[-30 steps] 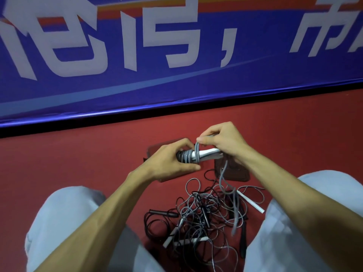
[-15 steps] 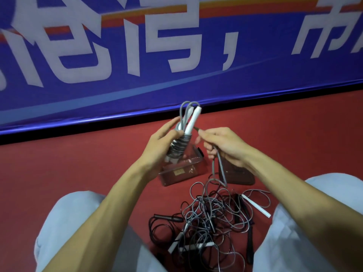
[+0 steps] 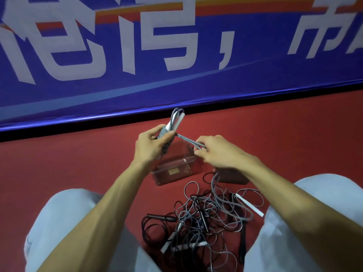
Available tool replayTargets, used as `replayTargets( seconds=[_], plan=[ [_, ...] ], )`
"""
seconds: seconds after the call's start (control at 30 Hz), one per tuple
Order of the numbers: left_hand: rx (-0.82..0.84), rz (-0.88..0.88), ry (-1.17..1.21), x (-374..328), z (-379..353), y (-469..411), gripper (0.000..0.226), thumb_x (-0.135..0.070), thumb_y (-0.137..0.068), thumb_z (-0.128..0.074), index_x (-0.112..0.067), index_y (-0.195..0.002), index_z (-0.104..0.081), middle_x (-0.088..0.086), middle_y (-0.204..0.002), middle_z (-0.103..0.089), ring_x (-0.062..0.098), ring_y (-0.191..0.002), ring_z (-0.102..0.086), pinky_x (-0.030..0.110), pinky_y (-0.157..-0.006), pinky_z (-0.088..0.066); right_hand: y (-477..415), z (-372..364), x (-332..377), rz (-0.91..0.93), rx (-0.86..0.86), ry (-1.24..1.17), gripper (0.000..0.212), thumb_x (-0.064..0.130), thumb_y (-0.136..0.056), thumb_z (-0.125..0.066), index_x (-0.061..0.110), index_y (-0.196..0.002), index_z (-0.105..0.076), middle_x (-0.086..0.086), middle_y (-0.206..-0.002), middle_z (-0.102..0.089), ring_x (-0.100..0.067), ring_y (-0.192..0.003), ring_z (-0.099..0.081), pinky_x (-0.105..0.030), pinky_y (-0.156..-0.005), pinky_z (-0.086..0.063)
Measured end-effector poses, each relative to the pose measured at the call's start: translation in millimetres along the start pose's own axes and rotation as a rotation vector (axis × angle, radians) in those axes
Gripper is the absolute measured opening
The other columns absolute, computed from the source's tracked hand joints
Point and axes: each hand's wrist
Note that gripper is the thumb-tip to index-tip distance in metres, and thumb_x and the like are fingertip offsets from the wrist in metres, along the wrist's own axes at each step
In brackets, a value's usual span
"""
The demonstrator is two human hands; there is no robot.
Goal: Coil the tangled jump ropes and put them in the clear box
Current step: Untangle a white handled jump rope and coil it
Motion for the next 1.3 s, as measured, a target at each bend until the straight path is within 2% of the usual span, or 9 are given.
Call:
replayTargets(
  seconds=[0.17,0.3,0.4,0.53,0.77,0.97,1.13,1.2,1.3],
  plan=[
    [-0.034,-0.124,-0.710,5.5,-1.8,1.5,0.040,-0.048,-0.075,-0.078,-0.043,-0.113,-0.067,-0.009,-0.101,-0.073,0.017,-0.097,-0.066,0.037,-0.081,-0.053,9.7,3.8,1.4,0.288,-0.055,0.259,0.021,0.029,-0.099,-0.047,0.020,-0.081,-0.053,0.001,-0.081,-0.057,-0.027,-0.077,-0.058,-0.045,-0.070,-0.049],
    [0.232,-0.223,-0.952,6.9,-8.2,7.6,0.043,-0.046,-0.077,-0.076,-0.041,-0.117,-0.063,-0.009,-0.106,-0.071,0.020,-0.099,-0.065,0.032,-0.072,-0.047,12.0,7.2,-2.0,0.477,-0.150,0.448,0.021,0.030,-0.100,-0.046,0.018,-0.105,-0.063,0.003,-0.095,-0.060,-0.021,-0.089,-0.059,-0.033,-0.066,-0.042],
    [0.416,-0.291,-1.038,8.9,-11.5,10.8,0.050,-0.051,-0.078,-0.073,-0.045,-0.125,-0.057,-0.010,-0.114,-0.069,0.023,-0.104,-0.062,0.037,-0.079,-0.050,9.5,6.3,-7.2,0.510,-0.273,0.364,0.015,0.029,-0.095,-0.057,0.021,-0.100,-0.069,0.005,-0.091,-0.062,-0.019,-0.084,-0.061,-0.029,-0.060,-0.038],
    [0.517,-0.289,-0.865,10.6,-13.0,13.7,0.050,-0.050,-0.079,-0.073,-0.038,-0.122,-0.052,-0.017,-0.097,-0.063,0.022,-0.091,-0.058,0.038,-0.074,-0.048,4.2,6.5,-11.2,0.378,-0.430,0.187,0.014,0.034,-0.089,-0.065,0.022,-0.091,-0.071,0.007,-0.084,-0.063,-0.018,-0.076,-0.060,-0.035,-0.064,-0.050],
    [0.676,-0.377,-0.785,11.6,-10.6,15.8,0.038,-0.042,-0.085,-0.070,-0.030,-0.119,-0.059,-0.007,-0.090,-0.052,0.014,-0.087,-0.049,0.036,-0.080,-0.044,-7.0,3.7,-11.4,0.128,-0.371,-0.095,0.020,0.048,-0.065,-0.080,0.029,-0.073,-0.074,0.008,-0.070,-0.064,-0.011,-0.070,-0.058,-0.039,-0.066,-0.051],
    [0.539,-0.329,-0.628,-2.8,-13.6,26.0,0.046,-0.069,-0.073,-0.062,-0.036,-0.104,-0.068,-0.003,-0.085,-0.067,0.015,-0.076,-0.058,0.039,-0.075,-0.048,-13.2,5.7,-18.6,0.046,-0.382,-0.193,0.024,0.047,-0.071,-0.078,0.023,-0.076,-0.077,0.005,-0.063,-0.067,-0.008,-0.060,-0.054,-0.029,-0.060,-0.044],
    [0.487,-0.159,-0.252,-13.6,-8.6,24.0,0.012,-0.029,-0.089,-0.068,-0.029,-0.100,-0.071,-0.007,-0.082,-0.070,0.005,-0.071,-0.059,0.028,-0.068,-0.051,-18.0,6.7,-26.5,0.012,-0.320,-0.284,0.013,0.019,-0.088,-0.066,0.016,-0.081,-0.077,0.005,-0.062,-0.061,-0.008,-0.064,-0.048,-0.027,-0.059,-0.038],
    [0.423,-0.091,-0.072,-20.3,-7.9,25.3,0.016,-0.017,-0.092,-0.063,-0.025,-0.104,-0.069,-0.006,-0.084,-0.071,0.004,-0.074,-0.064,0.023,-0.069,-0.052,-17.4,6.3,-23.7,-0.017,-0.316,-0.350,0.028,0.028,-0.092,-0.062,0.027,-0.067,-0.073,0.011,-0.047,-0.042,-0.010,-0.050,-0.043,-0.031,-0.054,-0.040],
    [0.376,0.004,0.158,-29.5,-11.0,30.1,0.034,-0.008,-0.094,-0.057,-0.027,-0.123,-0.059,-0.014,-0.086,-0.073,-0.001,-0.072,-0.067,0.019,-0.062,-0.053,-13.7,2.9,-14.9,-0.018,-0.285,-0.380,0.032,0.034,-0.096,-0.053,0.030,-0.070,-0.071,0.008,-0.040,-0.043,-0.012,-0.036,-0.047,-0.027,-0.045,-0.041]
  ],
)
Point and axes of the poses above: each hand's wrist, its own y-axis away from the middle knuckle, its own z-axis out of the back of the hand, x = y × z
